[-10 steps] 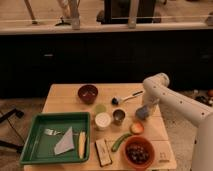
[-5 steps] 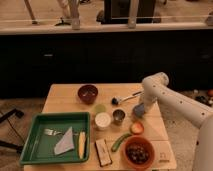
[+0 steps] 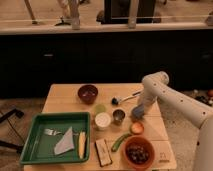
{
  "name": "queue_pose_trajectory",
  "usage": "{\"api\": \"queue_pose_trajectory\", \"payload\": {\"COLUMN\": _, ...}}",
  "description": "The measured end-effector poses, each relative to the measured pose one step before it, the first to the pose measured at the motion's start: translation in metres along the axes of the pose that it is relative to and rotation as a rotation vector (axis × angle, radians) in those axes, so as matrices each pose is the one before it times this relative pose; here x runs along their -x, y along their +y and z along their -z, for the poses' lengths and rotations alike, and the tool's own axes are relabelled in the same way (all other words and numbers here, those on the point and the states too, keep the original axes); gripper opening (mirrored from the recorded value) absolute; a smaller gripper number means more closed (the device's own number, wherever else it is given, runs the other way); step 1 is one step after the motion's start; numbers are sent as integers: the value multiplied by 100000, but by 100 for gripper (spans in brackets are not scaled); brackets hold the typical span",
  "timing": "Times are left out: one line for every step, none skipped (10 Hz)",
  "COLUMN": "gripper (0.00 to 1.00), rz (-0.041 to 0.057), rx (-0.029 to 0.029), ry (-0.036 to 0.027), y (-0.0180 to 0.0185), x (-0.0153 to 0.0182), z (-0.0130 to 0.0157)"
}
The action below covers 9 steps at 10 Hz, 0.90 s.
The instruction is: Wipe table surface with sponge
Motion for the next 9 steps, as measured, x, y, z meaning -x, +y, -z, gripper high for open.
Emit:
{"api": "queue_pose_trajectory", "payload": {"gripper": 2, "rz": -269, "rx": 1621, "ry": -309, "y": 585, "x": -161, "z": -6}}
{"api": "queue_pose_trajectory", "payload": {"gripper": 2, "rz": -929, "rx": 1891, "ry": 93, "y": 730, "x": -464, "z": 42}}
{"api": "queue_pose_trajectory", "payload": {"gripper": 2, "rz": -994, "rx": 2309, "ry": 910, "y": 617, "x": -707, "z": -40}}
{"api": "queue_pose_trajectory", "payload": {"gripper": 2, "rz": -1251, "rx": 1376, "ry": 1273, "y": 140, "x": -463, "z": -143}}
{"api": "queue_pose_trajectory", "payload": {"gripper": 2, "rz": -1014, "rx": 941, "ry": 876, "y": 22, "x": -292, "z": -213}}
{"api": "queue_pose_trajectory", "payload": {"gripper": 2, "rz": -1449, "rx": 489, "ry": 1254, "y": -162, "x": -467, "z": -321}}
{"api": "queue_pose_trajectory", "payload": {"gripper": 2, "rz": -1302, "rx": 285, "ry": 946, "y": -163, "x": -325, "z": -276}}
{"api": "queue_pose_trajectory", "payload": {"gripper": 2, "rz": -1496, "rx": -596, "ry": 888, "y": -282, "x": -307, "z": -273}}
{"api": "queue_pose_trajectory", "payload": {"gripper": 2, "rz": -1318, "rx": -1014, "ry": 729, "y": -277, "x": -216, "z": -187}}
